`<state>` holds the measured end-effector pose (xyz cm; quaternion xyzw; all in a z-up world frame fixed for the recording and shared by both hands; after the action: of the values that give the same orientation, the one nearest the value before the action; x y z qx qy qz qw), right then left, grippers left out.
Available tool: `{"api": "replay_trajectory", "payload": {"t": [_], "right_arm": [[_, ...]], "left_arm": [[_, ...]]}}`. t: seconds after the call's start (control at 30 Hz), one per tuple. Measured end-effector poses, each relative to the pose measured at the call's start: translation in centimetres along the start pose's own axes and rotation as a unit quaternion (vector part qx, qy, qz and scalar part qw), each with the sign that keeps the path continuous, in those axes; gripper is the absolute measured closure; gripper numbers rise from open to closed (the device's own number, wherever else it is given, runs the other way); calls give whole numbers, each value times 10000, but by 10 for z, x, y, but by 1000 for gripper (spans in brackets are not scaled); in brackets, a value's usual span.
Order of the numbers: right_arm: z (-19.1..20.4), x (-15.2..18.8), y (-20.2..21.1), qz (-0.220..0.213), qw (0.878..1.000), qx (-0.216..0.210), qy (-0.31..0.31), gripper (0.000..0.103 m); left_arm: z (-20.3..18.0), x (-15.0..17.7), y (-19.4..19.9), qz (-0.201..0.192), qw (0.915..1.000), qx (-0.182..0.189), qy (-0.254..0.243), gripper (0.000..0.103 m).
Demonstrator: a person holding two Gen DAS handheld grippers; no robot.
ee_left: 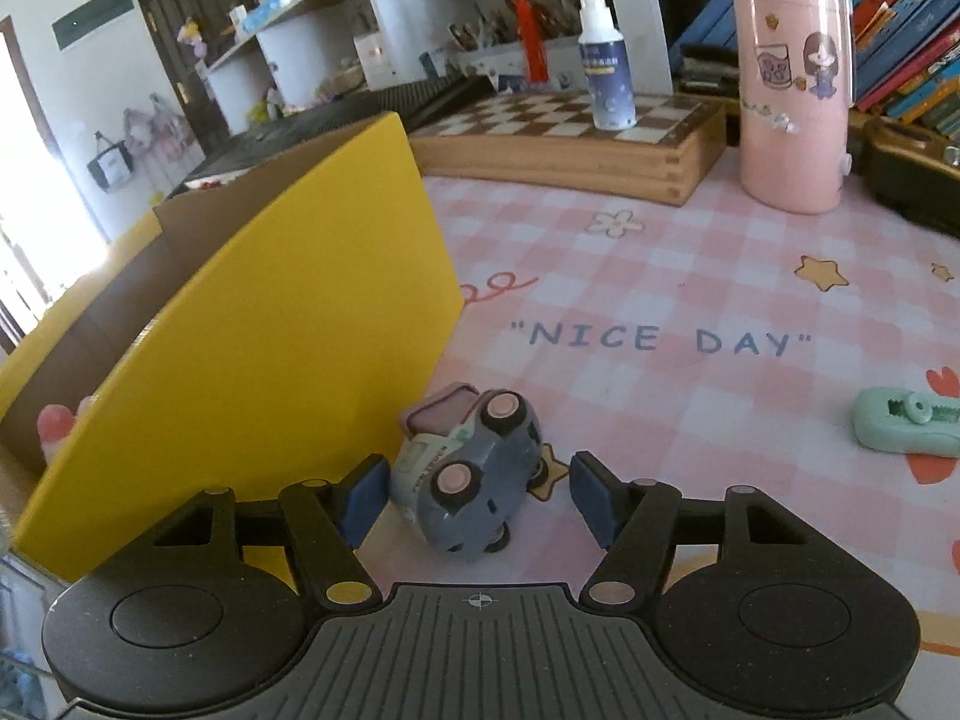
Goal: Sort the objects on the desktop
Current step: 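Reach the left tool to the grey toy car while the right tool reaches the green stapler, then close the left tool on the toy car while the right tool grips the green stapler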
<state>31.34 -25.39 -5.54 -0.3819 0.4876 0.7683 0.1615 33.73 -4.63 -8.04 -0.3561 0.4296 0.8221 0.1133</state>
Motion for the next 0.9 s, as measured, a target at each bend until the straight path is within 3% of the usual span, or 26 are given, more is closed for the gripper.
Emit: {"api": "replay_trajectory", "payload": {"t": [0.1,0.13,0.3,0.33,0.5,0.9], "right_arm": [[-3,-2,-3,-30,10000,-16,29,26],[-3,-2,-4,-41,10000,-21,37,28],[-6,-4,-14,-69,9999,-47,63,33],[-6,-4,-16,-85,9999,-51,74,33],[-6,-9,-33,-147,9998,-46,130,33],[6,-18,-87,-119,9994,120,311,33]], "left_arm": [[-1,-2,-1,-11,10000,-10,28,38],[-1,-3,-1,-12,10000,-8,33,47],[1,2,7,-81,9996,254,-11,50],[2,3,10,-112,9995,288,-11,60],[6,11,34,-227,9972,699,-95,60],[21,20,65,-529,9935,977,-231,60]]}}
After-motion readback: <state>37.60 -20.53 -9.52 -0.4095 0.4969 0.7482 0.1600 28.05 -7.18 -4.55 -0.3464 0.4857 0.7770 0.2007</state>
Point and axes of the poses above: each gripper's, at about its wrist camera, not at the fingertips, and y roughly against the way its jaws point, z to its left, x to its underside, the point moved 3 cm from there along -y, roughly the way its jaws point, and after that the axes turned 10 degrees about -x, right-handed, at the moved point
